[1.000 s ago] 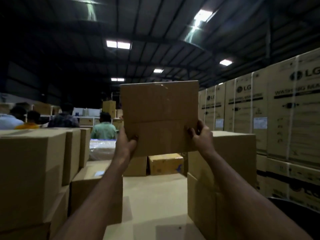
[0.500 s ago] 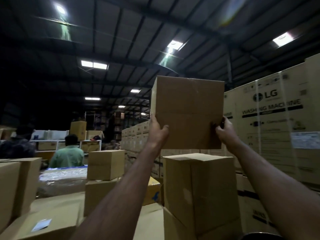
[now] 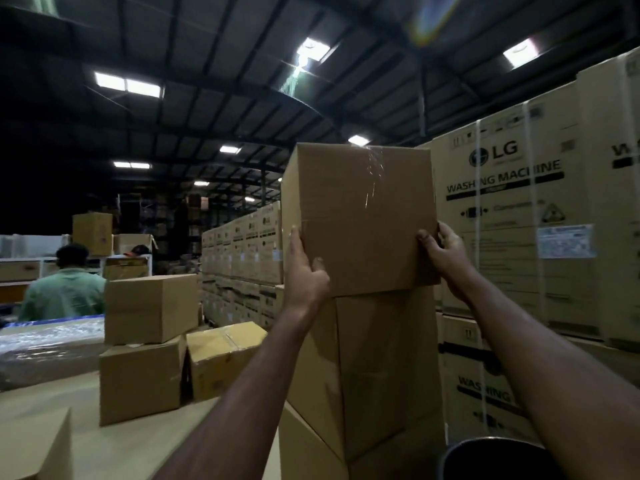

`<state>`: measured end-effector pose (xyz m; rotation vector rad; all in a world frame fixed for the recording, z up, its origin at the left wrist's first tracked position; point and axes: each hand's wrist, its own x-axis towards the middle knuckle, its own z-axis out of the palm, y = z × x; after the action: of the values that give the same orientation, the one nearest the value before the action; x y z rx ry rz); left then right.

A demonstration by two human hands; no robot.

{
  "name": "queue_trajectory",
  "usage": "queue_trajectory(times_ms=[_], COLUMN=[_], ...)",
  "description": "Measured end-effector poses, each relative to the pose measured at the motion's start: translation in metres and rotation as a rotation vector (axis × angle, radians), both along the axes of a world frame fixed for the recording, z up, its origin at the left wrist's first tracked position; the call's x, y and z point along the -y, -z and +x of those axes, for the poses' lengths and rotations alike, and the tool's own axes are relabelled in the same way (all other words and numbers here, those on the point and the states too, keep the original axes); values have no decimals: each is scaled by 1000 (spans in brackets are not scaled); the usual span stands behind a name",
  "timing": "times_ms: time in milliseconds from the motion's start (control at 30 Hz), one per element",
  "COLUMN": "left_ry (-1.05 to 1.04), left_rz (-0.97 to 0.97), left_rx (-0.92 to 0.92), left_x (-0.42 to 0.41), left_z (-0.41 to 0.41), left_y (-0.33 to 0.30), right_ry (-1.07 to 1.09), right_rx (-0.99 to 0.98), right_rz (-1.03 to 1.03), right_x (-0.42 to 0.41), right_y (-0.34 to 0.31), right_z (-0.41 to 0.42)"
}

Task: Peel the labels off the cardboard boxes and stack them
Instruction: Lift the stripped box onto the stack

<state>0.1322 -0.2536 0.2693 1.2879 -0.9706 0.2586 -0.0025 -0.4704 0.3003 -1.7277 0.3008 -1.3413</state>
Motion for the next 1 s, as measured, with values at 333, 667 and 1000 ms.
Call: queue_trajectory(times_ms=[333, 667, 1000], left_ry=[-55, -223, -217], left_rz=[17, 91, 152], left_rx=[-24, 221, 192], left_x=[16, 28, 21], left_z=[-6, -21, -12], left_y=[29, 34, 50], right_ry=[179, 40, -33], right_rx=[216, 45, -76], right_rz=[58, 140, 198], right_x=[0, 21, 20], right_y=[32, 20, 34], right_z=[11, 13, 14])
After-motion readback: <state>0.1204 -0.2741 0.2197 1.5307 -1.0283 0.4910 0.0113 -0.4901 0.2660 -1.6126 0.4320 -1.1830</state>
